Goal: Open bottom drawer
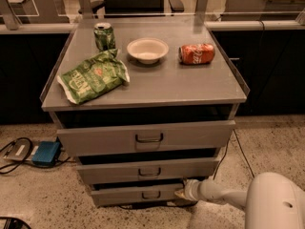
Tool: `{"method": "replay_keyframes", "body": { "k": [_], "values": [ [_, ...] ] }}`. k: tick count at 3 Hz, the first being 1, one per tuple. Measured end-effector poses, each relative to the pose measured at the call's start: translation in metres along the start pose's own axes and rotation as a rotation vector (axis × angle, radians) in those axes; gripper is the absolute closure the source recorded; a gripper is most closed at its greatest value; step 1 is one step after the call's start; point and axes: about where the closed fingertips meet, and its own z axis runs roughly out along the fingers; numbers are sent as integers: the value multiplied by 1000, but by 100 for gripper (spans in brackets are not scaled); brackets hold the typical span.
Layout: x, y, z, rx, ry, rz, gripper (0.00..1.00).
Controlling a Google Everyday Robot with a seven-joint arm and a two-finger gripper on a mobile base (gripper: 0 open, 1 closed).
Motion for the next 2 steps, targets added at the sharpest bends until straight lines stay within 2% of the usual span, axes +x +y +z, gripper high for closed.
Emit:
{"method": "replay_keyframes", "body": {
  "k": [1,2],
  "values": [
    [-4,-2,-8,0,0,0,100],
    [-6,-3,-10,0,0,0,100]
  ]
}}
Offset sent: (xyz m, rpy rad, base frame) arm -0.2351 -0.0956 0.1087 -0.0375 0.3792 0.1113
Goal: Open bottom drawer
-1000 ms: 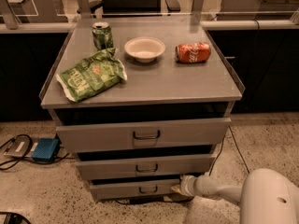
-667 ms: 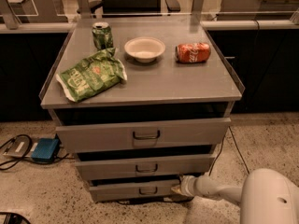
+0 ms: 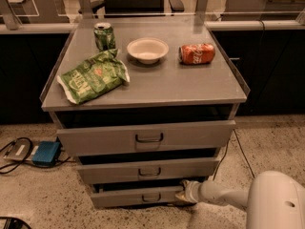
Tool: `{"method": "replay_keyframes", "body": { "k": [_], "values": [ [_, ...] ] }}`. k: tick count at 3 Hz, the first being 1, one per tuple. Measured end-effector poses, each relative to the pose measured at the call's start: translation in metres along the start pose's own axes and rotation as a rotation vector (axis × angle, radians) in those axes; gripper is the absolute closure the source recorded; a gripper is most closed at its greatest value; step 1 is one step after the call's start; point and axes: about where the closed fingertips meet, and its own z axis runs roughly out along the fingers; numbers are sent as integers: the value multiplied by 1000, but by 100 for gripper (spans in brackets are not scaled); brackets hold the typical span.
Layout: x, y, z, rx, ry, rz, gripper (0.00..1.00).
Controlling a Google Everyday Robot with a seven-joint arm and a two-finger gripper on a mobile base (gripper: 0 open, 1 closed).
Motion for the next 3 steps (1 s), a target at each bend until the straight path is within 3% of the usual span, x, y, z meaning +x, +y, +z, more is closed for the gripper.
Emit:
{"method": "replay_keyframes", "body": {
  "k": [1,2,3],
  "values": [
    [4,7,-8,-9,6,9,100],
    [3,6,-10,-9,6,9,84],
    [3,6,-10,-9,6,9,61]
  ]
}}
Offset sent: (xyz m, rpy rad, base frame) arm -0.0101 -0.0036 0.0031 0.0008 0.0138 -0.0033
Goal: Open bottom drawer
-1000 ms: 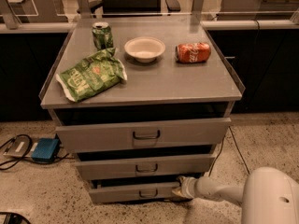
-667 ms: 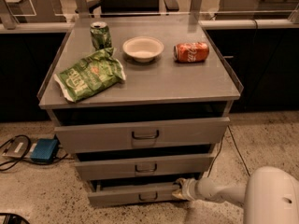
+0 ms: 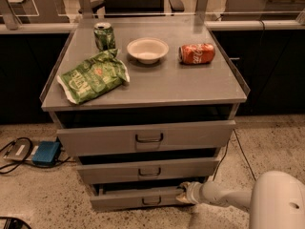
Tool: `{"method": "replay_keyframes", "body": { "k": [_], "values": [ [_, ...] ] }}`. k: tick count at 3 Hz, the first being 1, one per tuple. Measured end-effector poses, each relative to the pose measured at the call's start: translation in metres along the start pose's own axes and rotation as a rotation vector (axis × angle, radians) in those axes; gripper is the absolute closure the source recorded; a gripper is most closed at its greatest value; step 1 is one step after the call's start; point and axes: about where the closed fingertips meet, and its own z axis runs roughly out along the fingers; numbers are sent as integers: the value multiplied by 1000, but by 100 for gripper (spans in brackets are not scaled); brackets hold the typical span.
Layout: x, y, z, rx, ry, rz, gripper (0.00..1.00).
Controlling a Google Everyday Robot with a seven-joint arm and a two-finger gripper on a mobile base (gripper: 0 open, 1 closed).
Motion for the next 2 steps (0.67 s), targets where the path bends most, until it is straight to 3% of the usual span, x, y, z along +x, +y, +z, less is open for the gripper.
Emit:
{"method": "replay_keyframes", "body": {
  "k": [2],
  "values": [
    [0,0,0,0,0,0,15]
  ]
}}
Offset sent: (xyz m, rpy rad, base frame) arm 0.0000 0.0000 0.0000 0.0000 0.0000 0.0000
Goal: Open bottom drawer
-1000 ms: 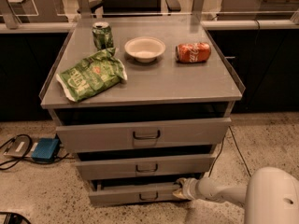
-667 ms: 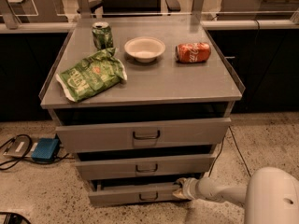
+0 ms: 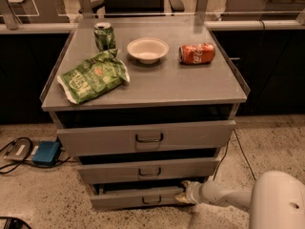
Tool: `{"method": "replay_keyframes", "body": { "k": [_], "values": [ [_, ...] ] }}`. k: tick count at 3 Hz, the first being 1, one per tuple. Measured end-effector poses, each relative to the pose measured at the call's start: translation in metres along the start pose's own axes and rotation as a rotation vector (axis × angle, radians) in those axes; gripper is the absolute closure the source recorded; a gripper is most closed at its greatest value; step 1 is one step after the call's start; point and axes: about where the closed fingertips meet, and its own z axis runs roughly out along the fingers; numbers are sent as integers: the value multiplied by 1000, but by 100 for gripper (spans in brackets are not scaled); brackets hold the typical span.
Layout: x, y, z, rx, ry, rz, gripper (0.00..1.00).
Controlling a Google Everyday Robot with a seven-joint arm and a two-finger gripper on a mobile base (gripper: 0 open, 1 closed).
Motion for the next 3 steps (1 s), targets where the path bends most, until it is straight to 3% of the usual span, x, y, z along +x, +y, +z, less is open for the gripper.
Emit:
{"method": "replay_keyframes", "body": {
  "k": [1,2,3],
  "values": [
    [0,0,0,0,0,0,7],
    [0,0,0,0,0,0,30],
    [8,16,-6,-9,7,-25,53]
  ]
}}
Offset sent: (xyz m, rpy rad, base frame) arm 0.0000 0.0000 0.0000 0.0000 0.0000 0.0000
